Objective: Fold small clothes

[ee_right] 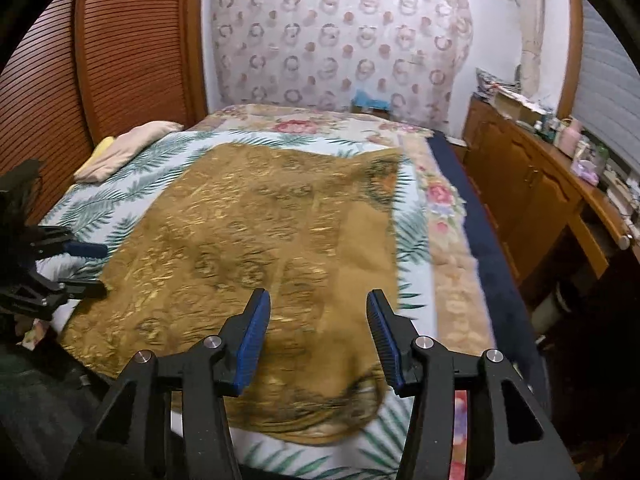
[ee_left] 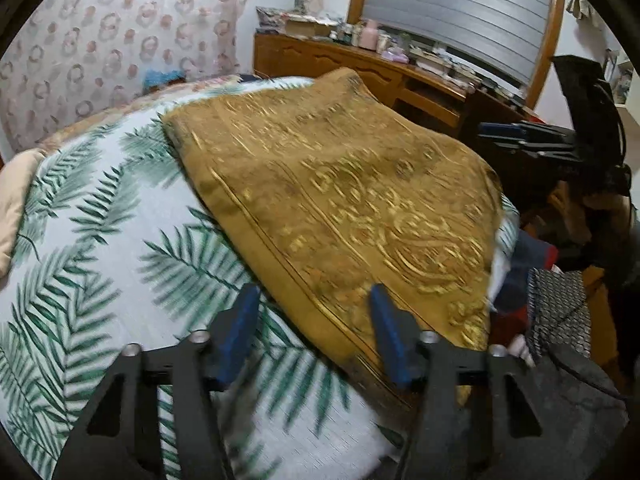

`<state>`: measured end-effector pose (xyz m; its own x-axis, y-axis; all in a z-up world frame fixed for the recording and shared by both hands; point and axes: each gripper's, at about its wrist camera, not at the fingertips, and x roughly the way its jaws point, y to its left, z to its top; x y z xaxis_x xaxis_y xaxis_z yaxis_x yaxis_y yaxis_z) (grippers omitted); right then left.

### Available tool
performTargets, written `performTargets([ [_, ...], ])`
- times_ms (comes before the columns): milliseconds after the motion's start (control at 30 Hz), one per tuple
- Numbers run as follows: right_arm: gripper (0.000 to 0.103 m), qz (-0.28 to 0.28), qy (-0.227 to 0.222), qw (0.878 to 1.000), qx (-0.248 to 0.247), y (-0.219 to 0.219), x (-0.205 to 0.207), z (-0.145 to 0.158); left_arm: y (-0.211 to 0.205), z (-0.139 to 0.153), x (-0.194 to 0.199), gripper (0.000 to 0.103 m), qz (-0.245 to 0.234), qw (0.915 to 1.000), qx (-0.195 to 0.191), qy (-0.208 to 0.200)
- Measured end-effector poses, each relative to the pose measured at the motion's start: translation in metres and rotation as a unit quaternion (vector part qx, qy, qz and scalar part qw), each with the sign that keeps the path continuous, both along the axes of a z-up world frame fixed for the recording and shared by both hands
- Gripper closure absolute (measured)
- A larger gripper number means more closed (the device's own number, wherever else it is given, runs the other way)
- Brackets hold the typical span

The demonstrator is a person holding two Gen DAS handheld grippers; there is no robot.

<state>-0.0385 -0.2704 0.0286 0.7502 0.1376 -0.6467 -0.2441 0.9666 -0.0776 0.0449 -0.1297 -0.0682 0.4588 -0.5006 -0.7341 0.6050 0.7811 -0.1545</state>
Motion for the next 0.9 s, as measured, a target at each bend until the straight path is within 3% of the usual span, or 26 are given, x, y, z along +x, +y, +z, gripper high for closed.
performTargets([
  [200, 0.049, 0.035, 0.011, 0.999, 0.003, 0.017, -0.004, -0.008, -0.007, -0.004, -0.014, 0.059, -0.027, 0.9995, 0.002, 0.018],
  [267, 0.047, 0.043, 0.014, 0.999, 0.004, 0.02, -0.005, -0.008, -0.008, -0.003, -0.014, 0.074, -0.034, 0.9992, 0.0, 0.021],
  [333, 0.046, 0.046, 0.016, 0.999, 0.006, 0.02, -0.004, -0.008, -0.009, 0.0, -0.013, 0.096, -0.038, 0.999, -0.001, 0.023],
  [500, 0.046, 0.06, 0.015, 0.998, 0.015, 0.021, -0.006, -0.002, -0.007, 0.039, -0.003, 0.098, -0.034, 0.9977, -0.058, -0.001],
  [633, 0.046, 0.072, 0.009, 0.997, 0.016, 0.023, -0.013, 0.001, -0.015, 0.072, 0.014, 0.098, -0.033, 0.996, -0.075, -0.037],
  [800, 0.045, 0.089, 0.001, 0.996, 0.018, 0.023, -0.021, 0.007, -0.029, 0.094, 0.054, 0.098, -0.021, 0.994, -0.1, -0.038],
  [900, 0.028, 0.093, -0.004, 0.996, 0.018, 0.023, -0.022, 0.007, -0.035, 0.097, 0.071, 0.098, -0.008, 0.9943, -0.095, -0.048],
])
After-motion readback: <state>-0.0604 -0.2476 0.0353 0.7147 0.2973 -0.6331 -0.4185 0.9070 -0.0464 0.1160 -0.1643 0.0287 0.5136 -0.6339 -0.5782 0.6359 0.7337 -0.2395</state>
